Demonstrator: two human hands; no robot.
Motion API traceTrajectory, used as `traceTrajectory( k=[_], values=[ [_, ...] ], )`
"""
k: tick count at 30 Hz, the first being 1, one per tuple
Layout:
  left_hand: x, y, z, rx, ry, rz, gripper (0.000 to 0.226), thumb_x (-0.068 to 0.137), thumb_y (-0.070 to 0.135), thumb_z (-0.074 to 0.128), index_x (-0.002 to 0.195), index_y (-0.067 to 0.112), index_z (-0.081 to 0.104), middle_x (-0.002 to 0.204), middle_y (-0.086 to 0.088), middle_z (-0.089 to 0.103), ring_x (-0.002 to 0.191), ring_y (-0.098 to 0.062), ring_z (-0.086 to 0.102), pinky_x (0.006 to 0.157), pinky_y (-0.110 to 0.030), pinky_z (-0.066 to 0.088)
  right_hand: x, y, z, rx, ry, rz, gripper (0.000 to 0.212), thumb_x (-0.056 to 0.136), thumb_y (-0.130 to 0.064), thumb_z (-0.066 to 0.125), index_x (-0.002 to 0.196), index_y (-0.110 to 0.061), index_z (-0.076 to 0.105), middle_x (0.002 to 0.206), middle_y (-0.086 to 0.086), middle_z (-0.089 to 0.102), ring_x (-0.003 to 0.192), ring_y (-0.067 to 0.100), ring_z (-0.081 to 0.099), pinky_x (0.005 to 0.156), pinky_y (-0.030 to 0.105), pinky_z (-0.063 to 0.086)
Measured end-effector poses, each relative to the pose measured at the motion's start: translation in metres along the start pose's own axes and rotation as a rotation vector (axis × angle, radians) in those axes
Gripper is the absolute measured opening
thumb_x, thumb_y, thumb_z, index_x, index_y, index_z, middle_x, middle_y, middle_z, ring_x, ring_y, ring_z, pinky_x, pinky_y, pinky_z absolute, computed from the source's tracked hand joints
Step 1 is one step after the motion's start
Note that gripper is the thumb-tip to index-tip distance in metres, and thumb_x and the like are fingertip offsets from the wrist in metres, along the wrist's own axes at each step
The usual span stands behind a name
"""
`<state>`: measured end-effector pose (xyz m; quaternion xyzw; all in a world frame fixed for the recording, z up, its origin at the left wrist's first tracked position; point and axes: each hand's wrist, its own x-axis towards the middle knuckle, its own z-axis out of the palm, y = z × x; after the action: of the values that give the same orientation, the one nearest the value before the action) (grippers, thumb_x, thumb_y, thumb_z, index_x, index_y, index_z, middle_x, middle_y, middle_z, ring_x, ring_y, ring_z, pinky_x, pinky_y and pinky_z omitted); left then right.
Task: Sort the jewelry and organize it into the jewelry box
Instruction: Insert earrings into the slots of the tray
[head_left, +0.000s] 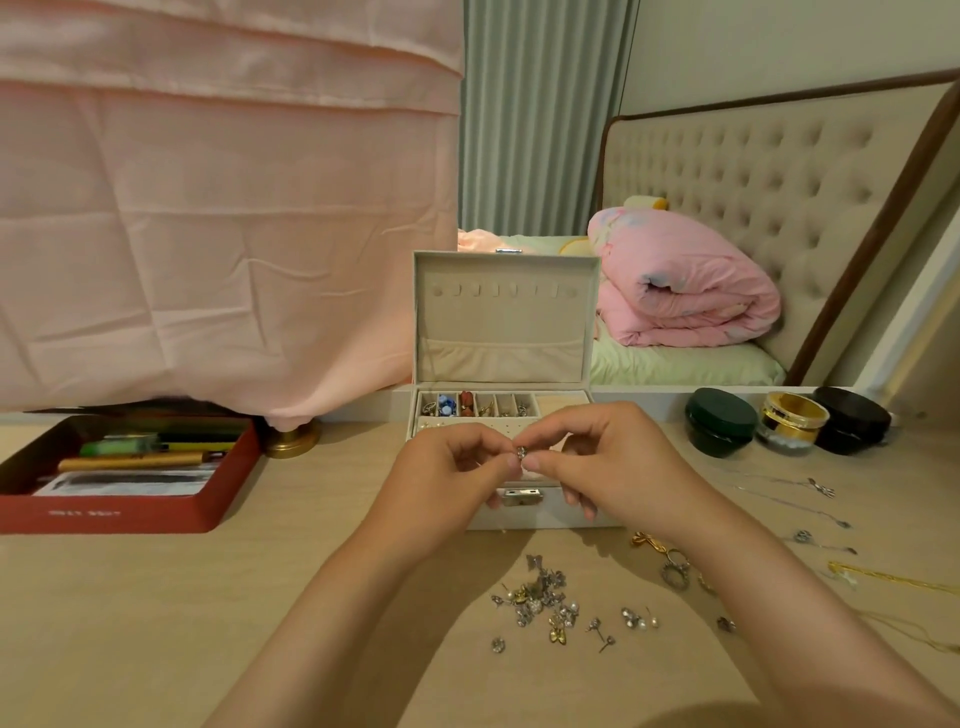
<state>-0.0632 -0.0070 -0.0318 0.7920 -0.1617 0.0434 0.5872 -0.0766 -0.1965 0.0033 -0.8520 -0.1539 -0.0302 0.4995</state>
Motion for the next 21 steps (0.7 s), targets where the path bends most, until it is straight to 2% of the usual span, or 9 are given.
traceTrajectory(
  k=[3,5,7,9,12,16,21],
  values=[
    [0.006,-0.002,-0.004,0.182,0.035,0.052,0.006,0.091,0.024,0.071,0.094,0.027,0.074,0.078,0.009,0.072,0.071,-0.003,0.064,0.063,-0.015,0.045,0.015,0.002,0.0,-0.059,0.049,-0.02,0.013,0.088,-0.014,0.077,0.095,-0.025,0.079,0.056,-0.01,0.066,0.043,0.004,0.053,0.046,0.027,0.048],
    [0.01,-0.008,-0.009,0.429,0.07,0.132,0.016,0.093,0.028,0.067,0.108,0.033,0.07,0.093,0.016,0.07,0.087,0.001,0.06,0.075,-0.011,0.042,0.029,0.009,0.001,-0.137,0.112,-0.032,0.015,0.088,-0.016,0.077,0.093,-0.03,0.078,0.067,-0.017,0.07,0.048,0.003,0.056,0.052,0.022,0.048],
    [0.014,-0.015,-0.014,0.652,0.102,0.229,0.022,0.094,0.031,0.063,0.115,0.03,0.069,0.106,0.015,0.066,0.101,-0.007,0.054,0.086,-0.02,0.039,0.041,0.018,0.006,-0.272,0.107,-0.033,0.015,0.089,-0.021,0.075,0.096,-0.034,0.078,0.084,-0.022,0.072,0.054,-0.001,0.058,0.061,0.019,0.048],
    [0.017,-0.023,-0.018,0.764,0.118,0.293,0.024,0.094,0.037,0.058,0.113,0.031,0.071,0.109,0.014,0.065,0.105,-0.014,0.051,0.089,-0.03,0.04,0.049,0.023,0.012,-0.464,0.06,-0.028,0.014,0.091,-0.028,0.071,0.101,-0.036,0.077,0.094,-0.023,0.071,0.06,-0.009,0.055,0.065,0.018,0.042],
    [0.017,-0.028,-0.017,0.842,0.07,0.316,0.033,0.093,0.044,0.049,0.115,0.033,0.071,0.116,0.015,0.064,0.111,-0.014,0.048,0.094,-0.034,0.039,0.05,0.024,0.016,-0.739,0.034,-0.044,0.016,0.094,-0.038,0.065,0.107,-0.042,0.074,0.098,-0.024,0.069,0.075,-0.007,0.052,0.069,0.021,0.037],
    [0.017,-0.03,-0.012,0.88,-0.033,0.276,0.041,0.097,0.051,0.047,0.132,0.035,0.061,0.134,0.015,0.055,0.126,-0.012,0.038,0.106,-0.031,0.027,0.052,0.025,0.015,-0.818,0.044,-0.1,0.019,0.095,-0.038,0.062,0.11,-0.041,0.074,0.108,-0.02,0.071,0.101,0.006,0.062,0.083,0.031,0.049],
    [0.017,-0.033,-0.01,0.853,-0.049,0.257,0.043,0.097,0.053,0.045,0.135,0.036,0.056,0.134,0.018,0.053,0.125,-0.008,0.036,0.106,-0.029,0.026,0.054,0.024,0.013,-0.872,-0.003,-0.124,0.021,0.096,-0.034,0.062,0.113,-0.038,0.074,0.111,-0.015,0.071,0.104,0.011,0.063,0.087,0.037,0.052]
  ],
)
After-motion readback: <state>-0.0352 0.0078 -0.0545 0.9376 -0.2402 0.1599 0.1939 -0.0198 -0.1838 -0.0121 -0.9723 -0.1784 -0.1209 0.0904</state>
